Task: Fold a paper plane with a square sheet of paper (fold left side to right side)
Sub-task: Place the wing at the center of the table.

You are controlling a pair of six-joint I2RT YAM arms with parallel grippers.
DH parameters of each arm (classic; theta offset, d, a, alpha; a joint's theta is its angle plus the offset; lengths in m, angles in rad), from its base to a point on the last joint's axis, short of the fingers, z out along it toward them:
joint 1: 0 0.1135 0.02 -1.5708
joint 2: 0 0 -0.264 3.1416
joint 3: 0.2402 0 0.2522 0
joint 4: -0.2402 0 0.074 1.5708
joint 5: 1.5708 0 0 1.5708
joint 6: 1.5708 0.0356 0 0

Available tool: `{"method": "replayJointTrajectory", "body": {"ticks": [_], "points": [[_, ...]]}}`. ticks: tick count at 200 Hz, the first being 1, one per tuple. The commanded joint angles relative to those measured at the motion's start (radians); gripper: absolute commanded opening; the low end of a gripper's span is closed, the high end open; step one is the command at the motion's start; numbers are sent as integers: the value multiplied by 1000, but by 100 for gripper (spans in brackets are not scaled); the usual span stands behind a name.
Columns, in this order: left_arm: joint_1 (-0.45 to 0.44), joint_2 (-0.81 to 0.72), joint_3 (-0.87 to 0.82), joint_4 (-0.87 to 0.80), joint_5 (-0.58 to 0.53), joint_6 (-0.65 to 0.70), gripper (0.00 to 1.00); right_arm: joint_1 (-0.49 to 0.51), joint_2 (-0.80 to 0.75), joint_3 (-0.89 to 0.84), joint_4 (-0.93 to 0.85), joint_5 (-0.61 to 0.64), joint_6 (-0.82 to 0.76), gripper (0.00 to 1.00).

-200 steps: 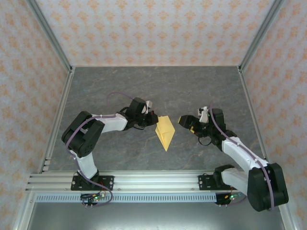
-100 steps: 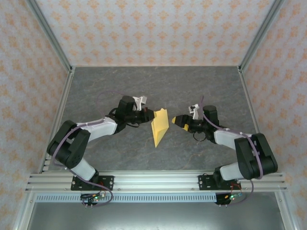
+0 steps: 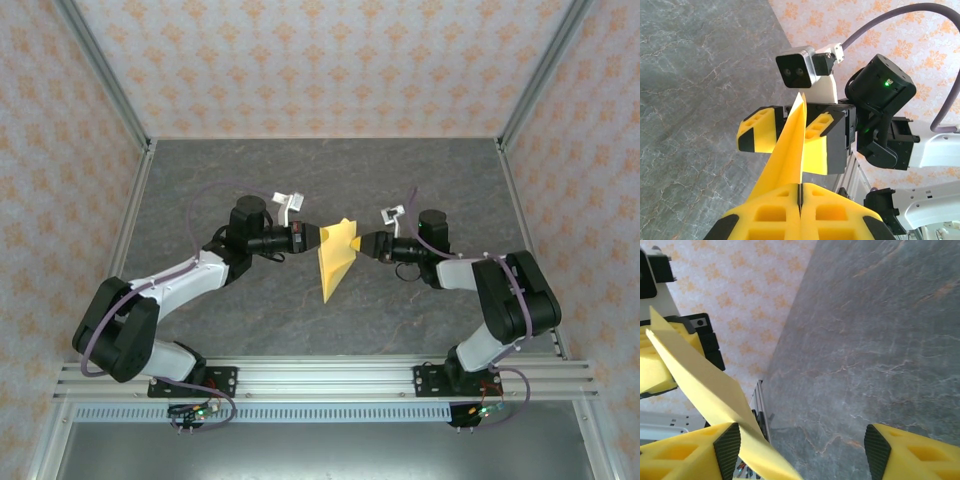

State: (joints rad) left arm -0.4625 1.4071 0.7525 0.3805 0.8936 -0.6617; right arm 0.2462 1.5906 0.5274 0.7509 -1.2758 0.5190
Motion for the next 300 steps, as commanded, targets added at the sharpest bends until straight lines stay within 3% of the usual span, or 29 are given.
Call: {"method": "replayJointTrajectory", "body": {"ticks": [1, 64, 147, 164, 183, 203, 220, 240, 270, 300], "points": [[2, -14, -2, 19, 32, 22, 0, 21, -43, 29, 80, -62, 3, 67], [8, 0, 0, 3, 21, 29, 0, 38, -101, 33, -39, -53, -59, 51], [25, 70, 1, -19, -3, 42, 0, 39, -154, 35, -277, 6, -198, 19], [25, 92, 14, -68, -32, 75, 16, 39, -137, 66, -413, 56, -240, 11], [26, 114, 44, -179, -79, 145, 49, 39, -75, 119, -565, 114, -260, 7], [25, 120, 99, -359, -177, 236, 63, 45, 4, 128, -529, 124, -161, 7], [24, 91, 115, -454, -285, 288, 71, 67, 30, 121, -511, 177, -112, 7], [0, 9, 87, -494, -357, 327, 72, 71, 49, 123, -521, 255, -47, 7], [-140, -98, 62, -575, -484, 384, 72, 73, 70, 128, -515, 316, 80, 7], [-297, -98, 39, -563, -567, 325, 71, 77, 79, 137, -543, 329, 134, 7]]}}
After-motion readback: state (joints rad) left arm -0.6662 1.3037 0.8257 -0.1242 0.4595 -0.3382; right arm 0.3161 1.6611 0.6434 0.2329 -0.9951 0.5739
